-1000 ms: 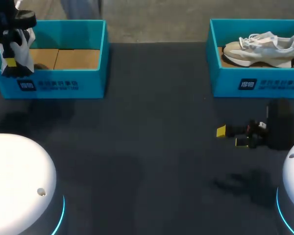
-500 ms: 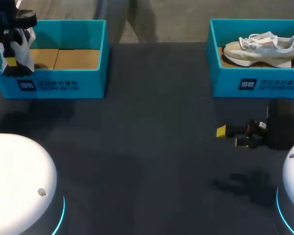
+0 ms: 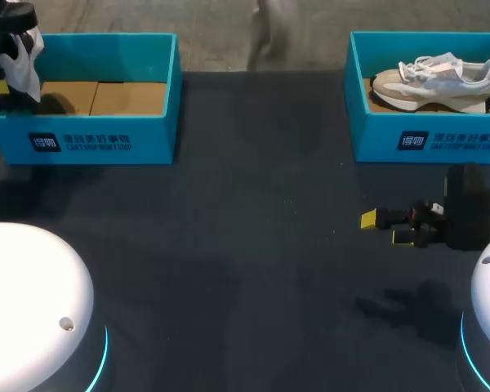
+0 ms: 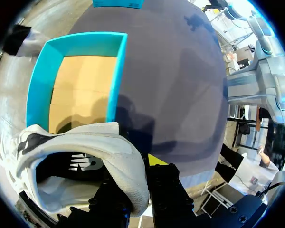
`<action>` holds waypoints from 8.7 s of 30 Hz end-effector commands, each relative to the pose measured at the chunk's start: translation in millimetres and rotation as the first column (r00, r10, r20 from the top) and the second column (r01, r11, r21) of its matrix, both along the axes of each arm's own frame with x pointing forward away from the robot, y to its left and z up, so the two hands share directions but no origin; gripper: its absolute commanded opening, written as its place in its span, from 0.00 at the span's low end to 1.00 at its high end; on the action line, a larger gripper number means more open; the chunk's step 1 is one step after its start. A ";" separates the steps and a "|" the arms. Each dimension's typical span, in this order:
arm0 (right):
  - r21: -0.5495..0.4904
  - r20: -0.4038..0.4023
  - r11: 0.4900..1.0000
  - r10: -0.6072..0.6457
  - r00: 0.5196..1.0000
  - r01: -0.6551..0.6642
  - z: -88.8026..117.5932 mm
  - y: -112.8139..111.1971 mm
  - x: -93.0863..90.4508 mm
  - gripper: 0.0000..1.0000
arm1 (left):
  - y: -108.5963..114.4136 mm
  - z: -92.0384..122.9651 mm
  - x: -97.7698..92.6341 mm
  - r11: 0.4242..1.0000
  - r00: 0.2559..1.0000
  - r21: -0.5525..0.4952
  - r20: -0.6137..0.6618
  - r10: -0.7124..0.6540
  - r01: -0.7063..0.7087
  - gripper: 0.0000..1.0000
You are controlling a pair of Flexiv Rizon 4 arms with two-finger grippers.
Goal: Take the shoe out of the shoebox, open the shoe tongue, remove and reinsert the insole, then place the shoe into the shoebox
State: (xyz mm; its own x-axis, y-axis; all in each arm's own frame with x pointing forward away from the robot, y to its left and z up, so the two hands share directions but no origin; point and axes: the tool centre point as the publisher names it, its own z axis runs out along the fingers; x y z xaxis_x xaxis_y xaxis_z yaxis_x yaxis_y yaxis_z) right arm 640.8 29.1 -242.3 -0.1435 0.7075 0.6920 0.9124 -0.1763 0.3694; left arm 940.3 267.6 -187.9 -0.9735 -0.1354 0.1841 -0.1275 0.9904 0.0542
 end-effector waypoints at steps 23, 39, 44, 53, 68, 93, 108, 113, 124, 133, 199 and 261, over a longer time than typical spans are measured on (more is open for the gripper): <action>0.000 0.002 1.000 -0.002 1.000 0.002 2.0 -1.4 -3.3 1.00 | 40.1 12.1 38.3 0.854 0.862 0.119 -0.025 -0.507 0.506 0.00; 0.000 0.002 1.000 -0.002 1.000 0.002 2.0 -1.4 -3.3 1.00 | 40.1 12.1 38.3 0.854 0.862 0.119 -0.025 -0.507 0.506 0.00; 0.000 0.002 1.000 -0.002 1.000 0.002 2.0 -1.4 -3.3 1.00 | 43.2 16.5 45.1 0.706 0.716 0.128 -0.060 -0.696 0.697 0.00; 0.000 0.002 1.000 -0.002 1.000 0.002 2.0 -1.4 -3.3 1.00 | 59.5 20.0 57.9 0.274 0.280 0.087 -0.069 -0.957 0.958 0.00; 0.000 0.002 1.000 -0.002 1.000 0.002 2.0 -1.4 -3.3 1.00 | 85.0 14.0 100.2 -0.300 -0.302 -0.051 -0.030 -0.953 0.953 0.00; 0.000 0.002 1.000 -0.002 1.000 0.002 2.0 -1.4 -3.3 1.00 | 87.1 6.9 126.4 -0.294 -0.296 -0.033 -0.098 -0.950 0.955 0.00; 0.000 0.002 1.000 -0.002 1.000 0.002 2.0 -1.4 -3.3 1.00 | 86.7 6.8 127.2 -0.236 -0.239 -0.037 -0.132 -0.962 0.971 0.00; 0.000 0.002 1.000 -0.002 1.000 0.002 2.0 -1.4 -3.3 1.00 | 86.7 6.8 127.2 -0.236 -0.239 -0.037 -0.132 -0.962 0.971 0.00; 0.000 0.002 1.000 -0.002 1.000 0.002 2.0 -1.4 -3.3 1.00 | 75.9 5.8 130.9 -0.256 -0.259 -0.035 -0.122 -0.958 0.966 0.00; 0.000 0.002 1.000 -0.002 1.000 0.002 2.0 -1.4 -3.3 1.00 | 61.7 -10.8 151.0 -0.235 -0.237 -0.026 -0.129 -0.963 0.972 0.00; 0.000 0.002 1.000 -0.002 1.000 0.002 2.0 -1.4 -3.3 1.00 | 38.8 -124.5 190.8 -0.227 -0.235 -0.068 -0.136 -0.962 0.971 0.00; 0.000 0.002 1.000 -0.002 1.000 0.002 2.0 -1.4 -3.3 1.00 | 33.4 -135.2 140.1 -0.202 -0.206 -0.043 -0.161 -0.965 0.978 0.00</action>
